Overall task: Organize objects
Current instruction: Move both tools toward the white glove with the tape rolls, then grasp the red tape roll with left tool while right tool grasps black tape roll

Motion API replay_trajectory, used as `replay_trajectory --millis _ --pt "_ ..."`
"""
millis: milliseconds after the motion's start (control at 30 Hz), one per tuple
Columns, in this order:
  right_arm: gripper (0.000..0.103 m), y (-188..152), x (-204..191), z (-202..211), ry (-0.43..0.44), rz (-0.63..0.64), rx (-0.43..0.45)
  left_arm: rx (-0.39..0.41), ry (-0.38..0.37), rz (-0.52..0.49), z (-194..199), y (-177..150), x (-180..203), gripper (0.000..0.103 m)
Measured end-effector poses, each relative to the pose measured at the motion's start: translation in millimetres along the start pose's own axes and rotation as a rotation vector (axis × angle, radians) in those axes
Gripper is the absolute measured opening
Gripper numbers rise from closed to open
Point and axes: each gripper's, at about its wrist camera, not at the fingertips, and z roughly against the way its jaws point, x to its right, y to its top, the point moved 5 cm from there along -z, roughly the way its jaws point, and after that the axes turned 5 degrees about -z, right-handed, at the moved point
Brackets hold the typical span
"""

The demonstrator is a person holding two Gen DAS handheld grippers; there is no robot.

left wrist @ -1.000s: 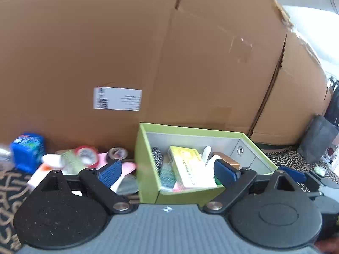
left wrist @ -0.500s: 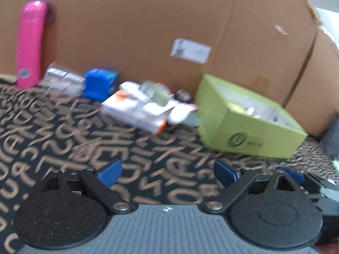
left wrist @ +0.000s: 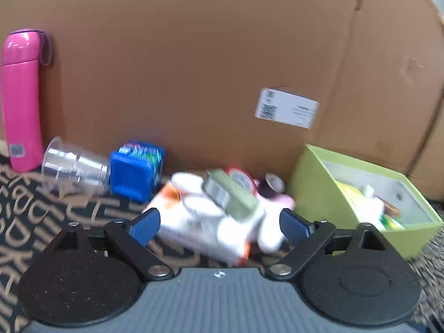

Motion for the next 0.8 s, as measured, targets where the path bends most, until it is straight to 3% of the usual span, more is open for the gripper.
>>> replay_trajectory --millis 33,100,167,233,367,567,800 --pt "0.103 0 0 1 0.001 -0.001 0.000 -0.005 0.009 -0.002 -9 3 0 0.089" --pt "0.103 0 0 1 0.007 0.003 0.001 -0.035 0.009 -0.015 -23 8 -1 0.065" --pt "0.103 0 -2 1 0.009 0.012 0.000 -0.063 -0.049 -0.016 -25 9 -2 0.004" --pt "0.103 0 -4 1 0.014 0.022 0.001 -0.088 -0.038 -0.033 -13 2 -4 0.004" --pt "0.103 2 -10 0 0.039 0.029 0.011 -0.137 -0.118 -0.047 26 -36 -14 0.003" --pt "0.103 4 -27 -9 0.074 0.053 0.003 -0.202 -0.121 -0.042 85 -88 -40 0.003" --pt "0.102 4 -59 -20 0.123 0.105 -0.019 -0.151 -0.085 -0.072 120 -92 -54 0.009"
